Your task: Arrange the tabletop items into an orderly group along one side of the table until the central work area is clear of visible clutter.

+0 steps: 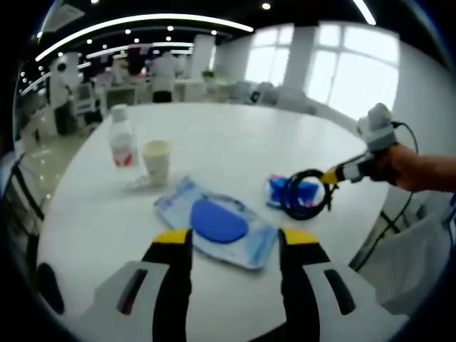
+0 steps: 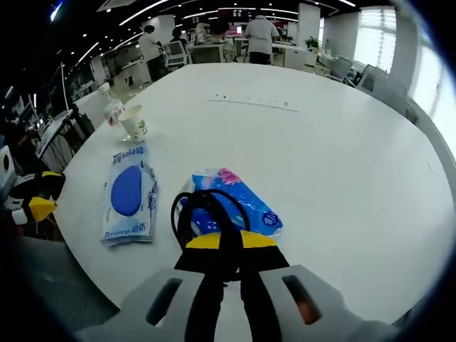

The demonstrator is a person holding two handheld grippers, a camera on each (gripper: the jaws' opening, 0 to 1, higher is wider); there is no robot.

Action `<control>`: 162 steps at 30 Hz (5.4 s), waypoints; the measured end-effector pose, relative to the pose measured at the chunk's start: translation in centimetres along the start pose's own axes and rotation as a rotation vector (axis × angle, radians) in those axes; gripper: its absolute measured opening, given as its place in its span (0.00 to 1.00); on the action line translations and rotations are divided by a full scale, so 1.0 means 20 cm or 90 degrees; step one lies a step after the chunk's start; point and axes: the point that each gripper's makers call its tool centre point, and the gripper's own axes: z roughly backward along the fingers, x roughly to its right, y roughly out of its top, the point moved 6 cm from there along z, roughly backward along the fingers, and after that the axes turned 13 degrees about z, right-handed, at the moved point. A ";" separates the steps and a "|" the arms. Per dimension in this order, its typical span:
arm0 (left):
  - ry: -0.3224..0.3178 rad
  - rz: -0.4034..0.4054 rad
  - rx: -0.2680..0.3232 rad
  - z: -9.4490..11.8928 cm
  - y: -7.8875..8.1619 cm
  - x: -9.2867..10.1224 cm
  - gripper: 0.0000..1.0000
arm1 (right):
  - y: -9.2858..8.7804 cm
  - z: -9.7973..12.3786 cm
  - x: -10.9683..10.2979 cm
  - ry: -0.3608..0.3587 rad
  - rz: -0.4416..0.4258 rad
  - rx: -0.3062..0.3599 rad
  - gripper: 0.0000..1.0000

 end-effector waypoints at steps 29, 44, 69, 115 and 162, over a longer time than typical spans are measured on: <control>-0.001 0.003 -0.014 -0.01 -0.02 0.00 0.45 | -0.06 -0.01 0.08 -0.034 -0.006 -0.017 0.25; -0.005 0.002 -0.021 -0.01 -0.02 0.00 0.46 | 0.01 0.04 0.01 -0.011 0.019 0.031 0.42; 0.004 -0.057 -0.027 -0.17 0.15 -0.23 0.50 | -0.04 0.02 -0.48 0.093 0.018 0.023 0.37; -0.022 -0.105 -0.208 -0.69 0.12 -0.56 0.30 | 0.01 -0.21 -0.88 0.196 -0.071 -0.106 0.19; 0.005 0.091 -0.091 -0.54 0.26 -0.33 0.00 | 0.40 -0.13 -0.26 0.075 0.034 0.014 0.00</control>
